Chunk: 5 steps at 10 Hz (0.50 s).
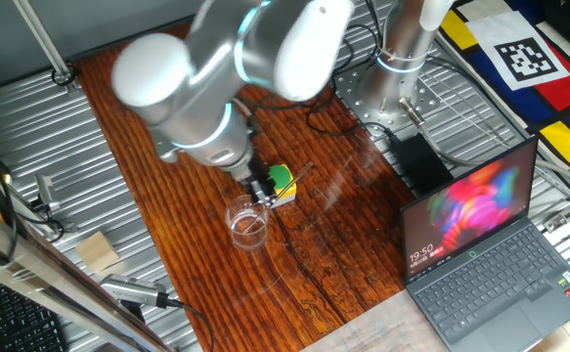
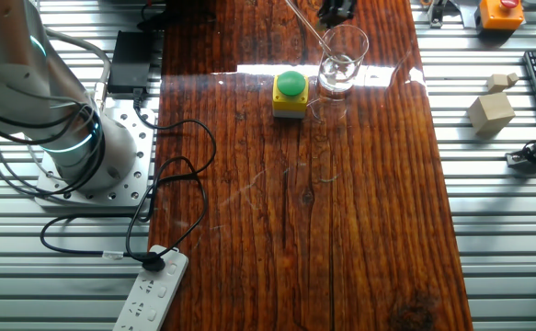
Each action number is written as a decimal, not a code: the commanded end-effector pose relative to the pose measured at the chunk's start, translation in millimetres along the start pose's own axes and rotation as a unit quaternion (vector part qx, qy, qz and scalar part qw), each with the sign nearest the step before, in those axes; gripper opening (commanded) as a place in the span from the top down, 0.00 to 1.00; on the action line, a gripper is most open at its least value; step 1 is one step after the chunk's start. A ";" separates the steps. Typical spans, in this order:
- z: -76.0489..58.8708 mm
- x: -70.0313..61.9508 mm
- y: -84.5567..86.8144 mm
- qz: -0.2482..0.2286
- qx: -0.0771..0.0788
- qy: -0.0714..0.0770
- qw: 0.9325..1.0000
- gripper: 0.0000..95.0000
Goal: Stir the beaker with a glass rod
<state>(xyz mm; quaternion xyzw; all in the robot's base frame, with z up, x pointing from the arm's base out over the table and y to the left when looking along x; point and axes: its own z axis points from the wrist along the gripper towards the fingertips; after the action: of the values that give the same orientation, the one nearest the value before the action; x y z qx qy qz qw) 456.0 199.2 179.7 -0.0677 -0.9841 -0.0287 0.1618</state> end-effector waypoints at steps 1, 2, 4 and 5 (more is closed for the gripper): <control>-2.5 -2.2 2.0 0.003 0.002 0.011 1.000 0.80; -2.5 -2.2 2.0 0.002 0.002 0.011 1.000 0.80; -2.5 -2.2 2.0 0.006 0.003 0.011 1.000 0.80; -2.5 -2.2 2.0 0.008 0.004 0.013 1.000 0.80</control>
<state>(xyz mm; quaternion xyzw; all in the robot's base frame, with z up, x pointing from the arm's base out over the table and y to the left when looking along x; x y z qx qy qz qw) 457.9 199.6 181.8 -0.0749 -0.9817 -0.0238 0.1735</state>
